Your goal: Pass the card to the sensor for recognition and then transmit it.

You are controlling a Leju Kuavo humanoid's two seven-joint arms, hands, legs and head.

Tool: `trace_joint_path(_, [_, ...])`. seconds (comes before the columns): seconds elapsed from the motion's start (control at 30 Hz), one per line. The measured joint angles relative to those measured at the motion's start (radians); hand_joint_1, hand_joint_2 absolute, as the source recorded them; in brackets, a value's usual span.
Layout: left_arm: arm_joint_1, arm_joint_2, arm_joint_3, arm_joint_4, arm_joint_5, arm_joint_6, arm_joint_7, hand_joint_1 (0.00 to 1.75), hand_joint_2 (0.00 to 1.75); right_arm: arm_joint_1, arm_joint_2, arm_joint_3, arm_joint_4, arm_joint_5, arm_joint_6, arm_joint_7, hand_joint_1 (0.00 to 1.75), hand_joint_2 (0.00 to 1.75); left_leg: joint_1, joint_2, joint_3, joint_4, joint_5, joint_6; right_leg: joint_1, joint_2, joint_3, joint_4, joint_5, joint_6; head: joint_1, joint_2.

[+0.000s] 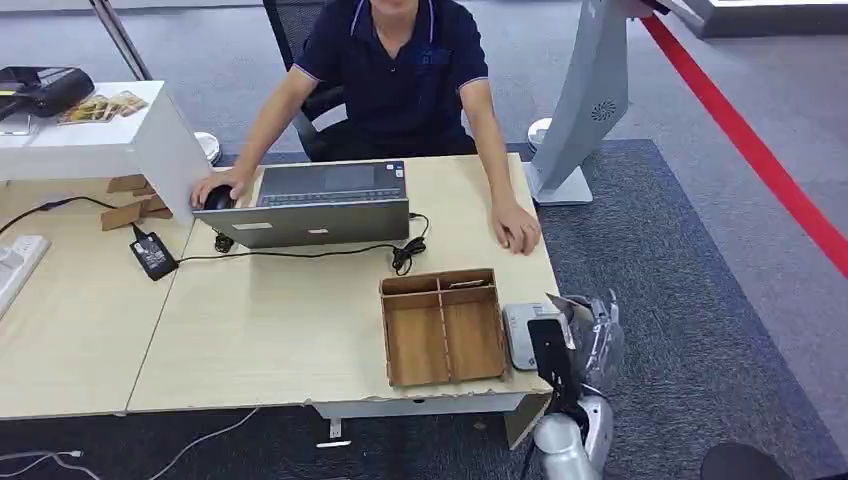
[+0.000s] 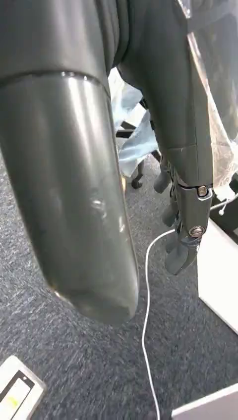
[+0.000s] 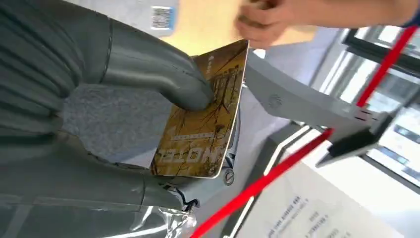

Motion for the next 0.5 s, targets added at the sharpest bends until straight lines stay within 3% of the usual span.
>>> trace_joint_path(0.27, [-0.002, -0.003, -0.003, 0.000, -0.008, 0.000, -0.011, 0.00, 0.00, -0.011, 0.001, 0.071, -0.109, 0.003, 0.001, 0.008, 1.75, 1.75, 0.000, -0.001, 0.000, 0.000, 0.000, 0.000, 0.000, 0.000, 0.000, 0.000, 0.000, 0.000, 0.000, 0.000])
trace_joint_path(0.5, [-0.004, -0.005, -0.016, 0.001, -0.004, 0.000, -0.015, 0.00, 0.00, -0.024, 0.001, 0.142, -0.128, 0.039, 0.002, 0.045, 1.75, 1.75, 0.000, -0.001, 0.000, 0.000, 0.000, 0.000, 0.000, 0.000, 0.000, 0.000, 0.000, 0.000, 0.000, 0.000])
